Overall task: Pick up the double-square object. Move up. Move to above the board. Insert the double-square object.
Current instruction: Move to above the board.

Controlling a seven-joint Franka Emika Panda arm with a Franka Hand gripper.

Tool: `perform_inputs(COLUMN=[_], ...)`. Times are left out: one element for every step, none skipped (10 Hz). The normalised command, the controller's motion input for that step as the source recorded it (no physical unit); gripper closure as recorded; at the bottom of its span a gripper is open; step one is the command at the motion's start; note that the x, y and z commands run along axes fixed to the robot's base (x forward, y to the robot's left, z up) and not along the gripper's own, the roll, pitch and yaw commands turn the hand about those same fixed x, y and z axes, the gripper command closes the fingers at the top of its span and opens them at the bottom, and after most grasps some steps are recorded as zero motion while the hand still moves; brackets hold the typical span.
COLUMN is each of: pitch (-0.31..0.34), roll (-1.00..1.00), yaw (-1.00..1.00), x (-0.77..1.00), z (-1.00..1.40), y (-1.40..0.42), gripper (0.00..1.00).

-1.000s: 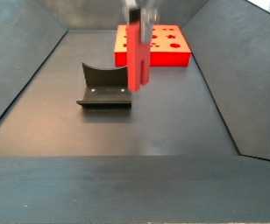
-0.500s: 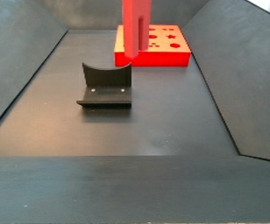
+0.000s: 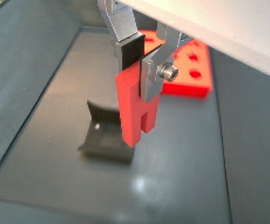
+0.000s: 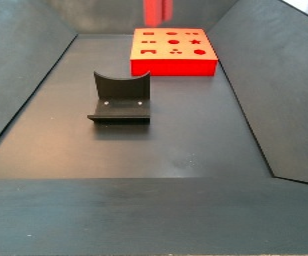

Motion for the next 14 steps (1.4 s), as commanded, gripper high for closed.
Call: perform_inputs(pitch=[0.095,0.086,0.080,0.077,0.070,0.039,0.014,0.004,0.003,0.003,0.002,0.003,0.006,0.013], roll=[-0.01,-0.01,0.00,0.00,0.01,0.02,0.02,0.02,0.02,0.02,0.00,0.01,0.01,0.00], yaw=[1.00,1.00,1.00,1.00,1.00,0.73,0.48,0.24,0.14,0.10,0.03,0.03,0.02,0.02], x=[-0.14,-0.14,-0.14,-0.14,-0.14,-0.14,-0.14,-0.15,-0.15,-0.15,-0.16,-0.16,-0.16,-0.15], z=[0.03,0.03,0.03,0.04,0.04,0.04,0.04,0.04,0.04,0.04,0.05,0.05,0.06,0.07], y=[-1.00,-1.00,-1.00,-1.00,-1.00,-1.00,-1.00,-1.00,-1.00,-1.00,-1.00,-1.00,-1.00,-1.00], gripper=[1.00,1.00,1.00,1.00,1.00,1.00,1.00,1.00,1.00,1.00,1.00,1.00,1.00,1.00])
